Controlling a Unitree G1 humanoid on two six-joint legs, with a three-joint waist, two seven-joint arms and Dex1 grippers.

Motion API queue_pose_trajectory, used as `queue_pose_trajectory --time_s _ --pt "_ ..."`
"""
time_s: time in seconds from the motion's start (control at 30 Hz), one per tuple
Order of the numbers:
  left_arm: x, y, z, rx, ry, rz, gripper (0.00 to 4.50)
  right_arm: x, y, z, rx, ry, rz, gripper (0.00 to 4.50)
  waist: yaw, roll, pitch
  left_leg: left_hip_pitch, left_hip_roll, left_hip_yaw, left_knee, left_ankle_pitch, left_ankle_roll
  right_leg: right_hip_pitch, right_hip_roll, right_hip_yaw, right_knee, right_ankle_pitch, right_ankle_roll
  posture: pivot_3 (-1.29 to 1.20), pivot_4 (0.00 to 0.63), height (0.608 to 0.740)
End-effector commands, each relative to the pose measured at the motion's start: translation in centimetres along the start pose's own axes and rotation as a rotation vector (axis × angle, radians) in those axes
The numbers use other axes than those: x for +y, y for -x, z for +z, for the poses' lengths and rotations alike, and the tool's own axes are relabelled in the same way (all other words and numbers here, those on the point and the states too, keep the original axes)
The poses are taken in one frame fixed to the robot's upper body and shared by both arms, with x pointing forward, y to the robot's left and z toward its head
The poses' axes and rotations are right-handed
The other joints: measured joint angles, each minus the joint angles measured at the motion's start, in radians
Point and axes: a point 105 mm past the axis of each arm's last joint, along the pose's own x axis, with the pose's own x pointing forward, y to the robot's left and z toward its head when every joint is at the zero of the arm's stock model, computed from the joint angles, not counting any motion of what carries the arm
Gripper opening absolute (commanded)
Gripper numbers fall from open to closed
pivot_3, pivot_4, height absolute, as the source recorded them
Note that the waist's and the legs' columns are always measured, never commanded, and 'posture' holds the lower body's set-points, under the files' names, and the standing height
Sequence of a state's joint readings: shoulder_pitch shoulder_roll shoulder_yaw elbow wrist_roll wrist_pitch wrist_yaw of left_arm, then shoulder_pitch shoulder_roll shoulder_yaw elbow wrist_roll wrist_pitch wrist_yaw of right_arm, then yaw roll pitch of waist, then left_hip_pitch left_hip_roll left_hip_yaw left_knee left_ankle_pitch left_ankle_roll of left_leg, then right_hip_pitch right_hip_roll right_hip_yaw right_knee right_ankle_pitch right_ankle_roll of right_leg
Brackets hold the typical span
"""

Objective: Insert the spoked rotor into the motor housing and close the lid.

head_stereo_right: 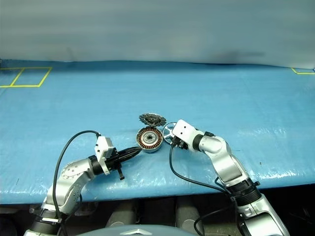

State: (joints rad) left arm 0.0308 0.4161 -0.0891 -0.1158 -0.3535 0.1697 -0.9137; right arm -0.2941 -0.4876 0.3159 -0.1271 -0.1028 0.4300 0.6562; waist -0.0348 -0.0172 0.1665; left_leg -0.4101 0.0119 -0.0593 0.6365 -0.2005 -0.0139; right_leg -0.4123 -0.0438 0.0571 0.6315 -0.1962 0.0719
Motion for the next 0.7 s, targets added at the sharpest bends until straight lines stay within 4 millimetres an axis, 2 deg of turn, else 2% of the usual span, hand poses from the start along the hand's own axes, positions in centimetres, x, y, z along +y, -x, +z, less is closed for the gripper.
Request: queue_pose_trajectory --time_s 0.03,0.07,0.33,0.7 --pt "-0.2 -0.1 0.3 -0.013 -0.023 0.000 0.00 -0.1 0.4 -2.5 0.113 -0.042 -0.011 1.51 0.000 0.000 0.000 0.000 0.000 0.000 0.000 0.000 0.000 0.000 0.000 0.000 0.000 0.000 0.000 0.00 0.150 0.740" --pt "-0.1 -0.1 0.3 -0.013 -0.023 0.002 0.00 -0.1 0.4 -2.6 0.119 -0.041 -0.013 1.36 0.001 0.000 -0.001 0.000 0.000 0.000 0.000 0.000 0.000 0.000 0.000 0.000 0.000 0.000 0.000 0.00 0.150 0.740" --pt "-0.1 0.1 0.2 -0.008 -0.022 0.010 0.00 0.0 0.5 -2.8 0.125 -0.050 -0.027 1.36 0.005 0.000 -0.001 0.000 0.000 0.000 0.000 0.000 0.000 0.000 0.000 0.000 -0.001 0.000 0.000 0.00 0.150 0.740" --pt "-0.1 0.6 0.4 -0.052 0.009 0.007 0.00 -0.8 1.6 -1.3 0.022 -0.129 -0.082 1.33 0.010 0.000 -0.001 -0.001 0.000 0.000 0.000 0.000 0.000 -0.001 -0.001 -0.001 -0.002 0.000 0.000 0.00 0.150 0.740"
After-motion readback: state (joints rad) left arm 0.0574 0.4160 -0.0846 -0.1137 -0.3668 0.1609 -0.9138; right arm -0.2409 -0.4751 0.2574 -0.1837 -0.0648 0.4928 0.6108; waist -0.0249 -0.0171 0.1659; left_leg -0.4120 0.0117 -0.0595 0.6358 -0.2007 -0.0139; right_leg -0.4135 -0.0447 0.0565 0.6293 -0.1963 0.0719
